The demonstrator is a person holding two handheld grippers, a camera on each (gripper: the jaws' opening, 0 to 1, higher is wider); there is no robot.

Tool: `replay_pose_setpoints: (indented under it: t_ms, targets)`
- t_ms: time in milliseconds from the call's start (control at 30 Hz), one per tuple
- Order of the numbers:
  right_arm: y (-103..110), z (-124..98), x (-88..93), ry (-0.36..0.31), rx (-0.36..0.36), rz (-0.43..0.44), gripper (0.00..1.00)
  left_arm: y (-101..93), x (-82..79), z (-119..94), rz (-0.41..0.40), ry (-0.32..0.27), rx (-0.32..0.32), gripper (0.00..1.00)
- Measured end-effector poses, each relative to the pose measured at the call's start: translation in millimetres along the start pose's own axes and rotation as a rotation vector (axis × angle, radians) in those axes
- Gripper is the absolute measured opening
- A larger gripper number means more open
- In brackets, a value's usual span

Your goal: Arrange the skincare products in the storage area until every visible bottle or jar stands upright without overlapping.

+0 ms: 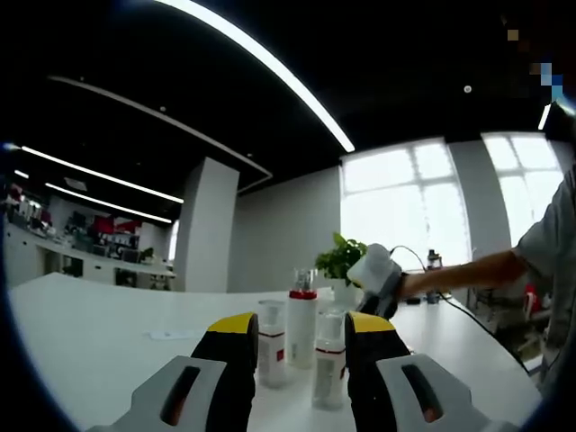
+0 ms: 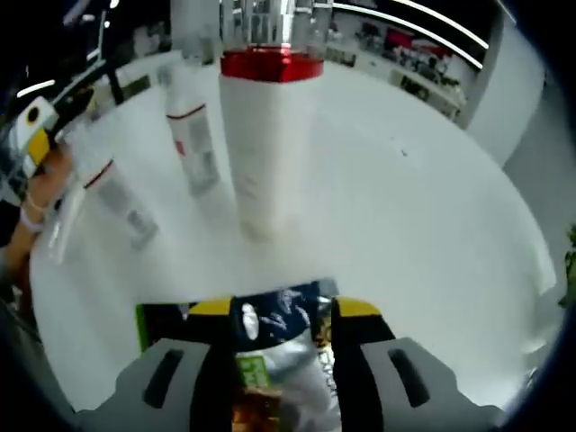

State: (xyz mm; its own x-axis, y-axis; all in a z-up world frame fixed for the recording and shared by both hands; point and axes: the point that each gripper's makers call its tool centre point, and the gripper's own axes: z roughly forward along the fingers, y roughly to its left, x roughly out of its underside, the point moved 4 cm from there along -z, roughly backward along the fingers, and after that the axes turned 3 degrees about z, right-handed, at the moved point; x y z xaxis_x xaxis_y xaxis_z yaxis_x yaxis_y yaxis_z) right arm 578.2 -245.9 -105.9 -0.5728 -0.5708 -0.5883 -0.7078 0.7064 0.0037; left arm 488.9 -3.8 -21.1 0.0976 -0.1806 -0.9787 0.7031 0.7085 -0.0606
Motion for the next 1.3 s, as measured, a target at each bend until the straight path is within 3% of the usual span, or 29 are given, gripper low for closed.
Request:
replay_pose_setpoints:
  t_ms: [300, 533, 900, 1000, 1100, 1200, 1233, 1300]
  targets:
    - [-1.1, -11.5, 16.5, -0.067, -0.009, -0.03, 0.33, -0.2, 1.0, -0.2, 0.004, 0.005, -0.005, 0.39]
    - [1.9, -30.4, 42.1, -0.099, 0.0, -0.012, 0.34, 0.2, 1.6, -0.5, -0.003, 0.005, -0.007, 0.39]
    - [13.1, -57.3, 77.5, -0.074, -0.023, -0.049, 0.34, -3.4, 4.9, 0.6, 0.003, 0.018, -0.006, 0.39]
    - [14.2, -60.2, 80.7, -0.066, -0.026, -0.055, 0.34, -1.2, 4.8, 0.6, 0.0, 0.019, -0.015, 0.39]
    - [14.8, -57.7, 78.1, -0.071, -0.022, -0.051, 0.35, 7.5, 4.8, -0.9, -0.01, 0.021, -0.076, 0.39]
    - [19.8, -55.8, 73.3, -0.073, 0.01, -0.061, 0.47, 15.2, 3.9, -3.7, -0.01, 0.02, -0.122, 0.39]
    - [19.5, -57.2, 71.3, -0.063, 0.059, -0.057, 0.51, 17.5, 2.9, -5.3, -0.013, 0.017, -0.134, 0.39]
    - [26.8, -60.0, 65.6, -0.082, 0.083, -0.1, 0.54, 22.6, -0.9, -8.6, -0.023, -0.001, -0.156, 0.39]
